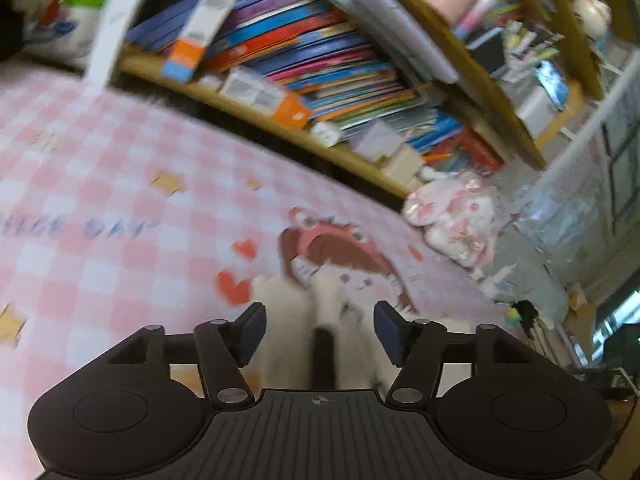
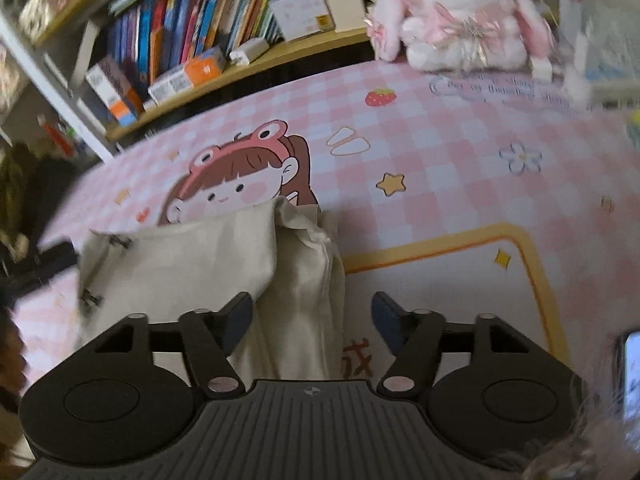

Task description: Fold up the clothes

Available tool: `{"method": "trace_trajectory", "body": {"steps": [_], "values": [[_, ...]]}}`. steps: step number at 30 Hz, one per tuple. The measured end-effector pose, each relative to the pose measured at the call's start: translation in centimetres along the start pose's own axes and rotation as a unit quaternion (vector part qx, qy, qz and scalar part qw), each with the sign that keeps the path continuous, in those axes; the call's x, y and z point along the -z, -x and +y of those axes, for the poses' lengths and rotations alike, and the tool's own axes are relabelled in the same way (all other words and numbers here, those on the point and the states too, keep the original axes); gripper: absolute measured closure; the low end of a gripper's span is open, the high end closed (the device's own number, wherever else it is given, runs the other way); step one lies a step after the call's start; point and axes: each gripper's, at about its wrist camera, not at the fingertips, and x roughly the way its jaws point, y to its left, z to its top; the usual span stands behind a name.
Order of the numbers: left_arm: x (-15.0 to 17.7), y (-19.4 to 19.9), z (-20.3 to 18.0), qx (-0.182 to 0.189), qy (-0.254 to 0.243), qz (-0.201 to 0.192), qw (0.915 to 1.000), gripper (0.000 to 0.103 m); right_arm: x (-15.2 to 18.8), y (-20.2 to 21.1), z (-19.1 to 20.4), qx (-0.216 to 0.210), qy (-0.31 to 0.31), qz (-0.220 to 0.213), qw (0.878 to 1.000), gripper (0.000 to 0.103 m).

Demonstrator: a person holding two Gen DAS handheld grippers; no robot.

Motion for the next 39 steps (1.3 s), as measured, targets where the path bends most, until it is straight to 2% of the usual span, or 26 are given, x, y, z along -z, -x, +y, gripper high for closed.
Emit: {"method": "trace_trajectory", "body": {"steps": [2,3,8,9,14,16,17,18,19,21,22,24,25,27,29,31,32,33,34,35,39], "values": [[0.7,-0.1,0.5,-0.023,0.015,0.014,0.9995,0.037,0.2,0.0,-0.6,-0.018,-0.024,0.007,1.000,0.023],[1.1,-0.1,0.6,-0.031,0.021,0.020,0.9991,0.034,0.2,0.0,-0.9,-0.026,-0.035,0.012,0.999,0.022],[2.4,-0.9,0.3,-0.045,0.047,0.040,0.9971,0.030,0.4,-0.9,-2.3,-0.057,-0.074,0.035,0.995,0.022],[2.5,-1.0,0.1,-0.045,0.048,0.038,0.9971,0.026,0.3,-1.2,-2.4,-0.063,-0.076,0.043,0.994,0.022],[2.7,-1.9,-0.9,-0.034,0.073,0.049,0.9955,0.026,0.2,-2.6,-2.5,-0.099,-0.069,0.074,0.990,0.025],[2.8,-2.2,-1.5,-0.041,0.076,0.048,0.9951,0.036,0.0,-3.1,-2.3,-0.110,-0.061,0.078,0.989,0.029],[2.8,-2.4,-1.8,-0.052,0.076,0.052,0.9944,0.045,-0.1,-3.3,-2.1,-0.109,-0.054,0.079,0.989,0.044],[2.9,-2.5,-2.3,-0.065,0.071,0.056,0.9938,0.061,-0.2,-3.5,-1.9,-0.103,-0.046,0.081,0.990,0.050],[2.9,-2.4,-3.0,-0.073,0.059,0.054,0.9941,0.073,-0.3,-3.6,-1.6,-0.100,-0.037,0.082,0.991,0.056],[3.0,-1.9,-4.5,-0.085,0.030,0.044,0.9950,0.085,-0.4,-3.5,-1.0,-0.096,-0.009,0.078,0.992,0.067],[3.2,-1.7,-5.6,-0.093,0.006,0.041,0.9948,0.086,-0.3,-3.1,-0.3,-0.090,0.021,0.066,0.994,0.074],[3.7,-1.4,-7.9,-0.113,-0.052,0.038,0.9915,0.087,-0.1,-2.1,0.9,-0.078,0.081,0.043,0.993,0.081],[3.8,-1.4,-8.4,-0.119,-0.064,0.041,0.9901,0.086,0.0,-1.7,1.6,-0.072,0.111,0.031,0.991,0.083],[4.2,-1.6,-8.5,-0.124,-0.063,0.051,0.9889,0.085,0.2,-0.8,2.9,-0.060,0.170,0.008,0.984,0.084],[4.3,-1.7,-8.2,-0.124,-0.048,0.057,0.9895,0.081,0.3,-0.3,2.9,-0.059,0.190,0.001,0.980,0.084],[3.9,-1.5,-6.9,-0.110,-0.007,0.058,0.9922,0.072,0.0,-1.1,1.4,-0.071,0.150,0.027,0.986,0.082],[3.8,-1.5,-6.5,-0.103,0.007,0.062,0.9927,0.067,-0.2,-1.5,0.4,-0.079,0.125,0.042,0.988,0.074],[3.7,-1.6,-6.1,-0.097,0.018,0.067,0.9929,0.055,-0.3,-1.9,-0.4,-0.087,0.100,0.056,0.990,0.069],[3.6,-1.8,-5.6,-0.092,0.029,0.070,0.9928,0.049,-0.4,-2.1,-1.2,-0.098,0.075,0.067,0.990,0.058],[3.6,-2.1,-5.2,-0.090,0.040,0.073,0.9925,0.048,-0.5,-2.4,-1.9,-0.108,0.054,0.077,0.990,0.054],[4.0,-2.9,-4.4,-0.082,0.082,0.066,0.9910,0.050,-0.5,-3.5,-3.4,-0.135,0.007,0.104,0.985,0.050]]}}
